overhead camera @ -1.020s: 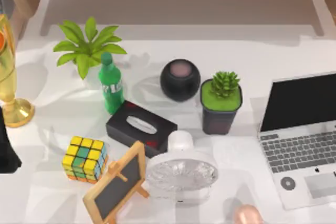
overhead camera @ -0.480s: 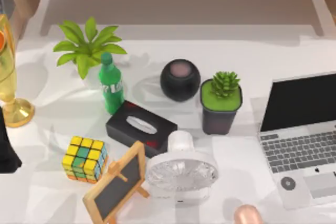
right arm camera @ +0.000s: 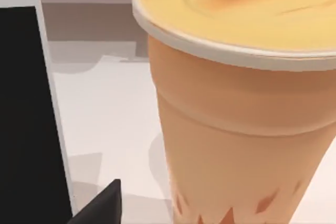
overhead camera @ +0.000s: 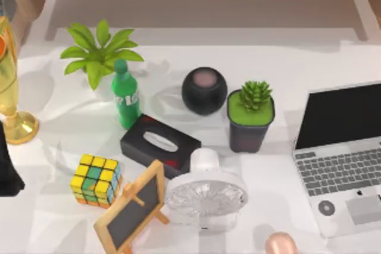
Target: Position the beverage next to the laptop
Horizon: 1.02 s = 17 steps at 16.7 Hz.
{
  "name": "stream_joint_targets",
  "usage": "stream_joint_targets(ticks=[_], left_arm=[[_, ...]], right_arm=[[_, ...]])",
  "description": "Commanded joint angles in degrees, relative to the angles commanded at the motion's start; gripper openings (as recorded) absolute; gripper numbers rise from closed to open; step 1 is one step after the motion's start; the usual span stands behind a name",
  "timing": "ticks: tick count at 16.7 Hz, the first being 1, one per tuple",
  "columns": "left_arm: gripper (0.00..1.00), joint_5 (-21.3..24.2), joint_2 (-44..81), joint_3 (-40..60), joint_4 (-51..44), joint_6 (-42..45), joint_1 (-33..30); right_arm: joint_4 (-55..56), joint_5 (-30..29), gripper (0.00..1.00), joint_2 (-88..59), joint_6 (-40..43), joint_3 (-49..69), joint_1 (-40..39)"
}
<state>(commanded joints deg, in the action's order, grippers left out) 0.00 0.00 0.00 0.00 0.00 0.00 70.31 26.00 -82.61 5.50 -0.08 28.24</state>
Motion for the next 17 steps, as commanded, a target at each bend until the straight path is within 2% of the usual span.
stream_joint_targets(ticks=[7, 17], left_arm=[[1.0, 0.0, 0.0, 0.0, 0.0, 0.0, 0.0], [1.0, 0.0, 0.0, 0.0, 0.0, 0.0, 0.0]], right_arm=[[0.7, -0.4, 1.0, -1.2, -0.1, 0.8, -0.5], [8.1, -9.1, 1.0, -22.6, -2.1, 15.2, -8.9]])
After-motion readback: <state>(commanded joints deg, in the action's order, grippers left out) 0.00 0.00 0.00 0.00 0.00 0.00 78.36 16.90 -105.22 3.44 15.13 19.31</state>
